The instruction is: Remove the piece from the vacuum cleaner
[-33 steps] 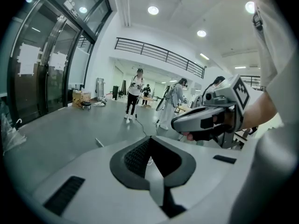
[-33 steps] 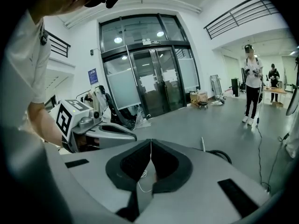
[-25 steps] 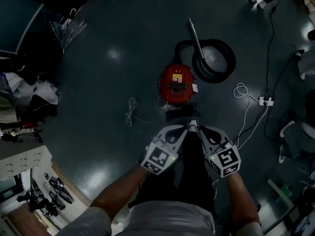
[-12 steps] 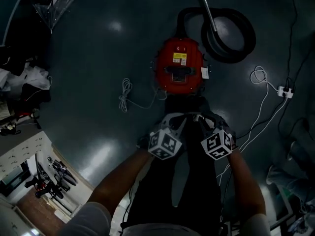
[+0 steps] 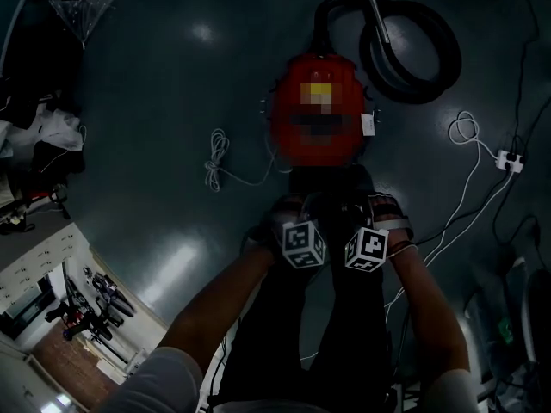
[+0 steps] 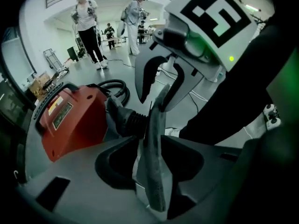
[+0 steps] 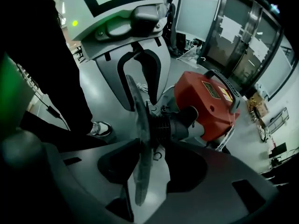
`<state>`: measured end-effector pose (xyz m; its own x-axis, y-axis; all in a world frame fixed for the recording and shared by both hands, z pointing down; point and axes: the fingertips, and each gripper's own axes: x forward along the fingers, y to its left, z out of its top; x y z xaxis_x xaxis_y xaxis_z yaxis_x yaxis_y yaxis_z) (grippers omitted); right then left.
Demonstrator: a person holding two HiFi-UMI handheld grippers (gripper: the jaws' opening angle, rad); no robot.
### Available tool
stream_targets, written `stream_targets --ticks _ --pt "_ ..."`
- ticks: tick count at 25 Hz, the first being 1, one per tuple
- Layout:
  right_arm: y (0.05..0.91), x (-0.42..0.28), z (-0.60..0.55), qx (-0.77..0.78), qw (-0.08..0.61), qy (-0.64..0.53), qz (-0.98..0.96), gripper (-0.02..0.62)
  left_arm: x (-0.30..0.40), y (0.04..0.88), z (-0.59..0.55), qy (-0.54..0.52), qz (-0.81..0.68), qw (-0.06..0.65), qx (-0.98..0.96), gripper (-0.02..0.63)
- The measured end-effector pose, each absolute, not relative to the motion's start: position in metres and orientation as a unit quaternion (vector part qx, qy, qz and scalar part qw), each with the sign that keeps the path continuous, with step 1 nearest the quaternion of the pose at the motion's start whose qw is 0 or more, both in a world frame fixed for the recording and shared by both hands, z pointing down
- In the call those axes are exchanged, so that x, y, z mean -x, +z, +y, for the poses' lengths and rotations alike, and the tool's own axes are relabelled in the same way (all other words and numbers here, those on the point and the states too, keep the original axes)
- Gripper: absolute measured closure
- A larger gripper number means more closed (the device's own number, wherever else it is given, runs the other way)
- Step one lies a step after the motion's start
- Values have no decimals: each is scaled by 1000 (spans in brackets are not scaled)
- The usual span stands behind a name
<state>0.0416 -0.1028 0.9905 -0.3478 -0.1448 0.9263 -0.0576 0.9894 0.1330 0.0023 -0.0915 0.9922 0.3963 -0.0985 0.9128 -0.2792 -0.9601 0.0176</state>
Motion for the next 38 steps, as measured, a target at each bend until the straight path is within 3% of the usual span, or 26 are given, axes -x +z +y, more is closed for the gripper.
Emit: stream_targets --ticks 4,6,7,9,22,38 --pt "1002 -37 -106 -69 577 -71 -811 449 1 1013 -91 563 -111 68 -816 463" --pt "1007 -36 -105 -60 586 -84 -804 462 2 1018 -94 567 -112 66 -813 525" --pt "1009 -36 -104 -53 590 -87 -801 505 2 1019 -95 567 -112 66 -814 542" --pt "1008 -35 -99 -41 594 -86 -799 528 1 1019 -94 565 -106 67 -816 566" --pt "989 -37 -56 -18 601 -50 -797 545 -1 1002 -52 558 -70 85 -823 574" --pt "727 -17 -6 -70 557 19 -827 545 19 747 -5 534 -50 51 -842 574"
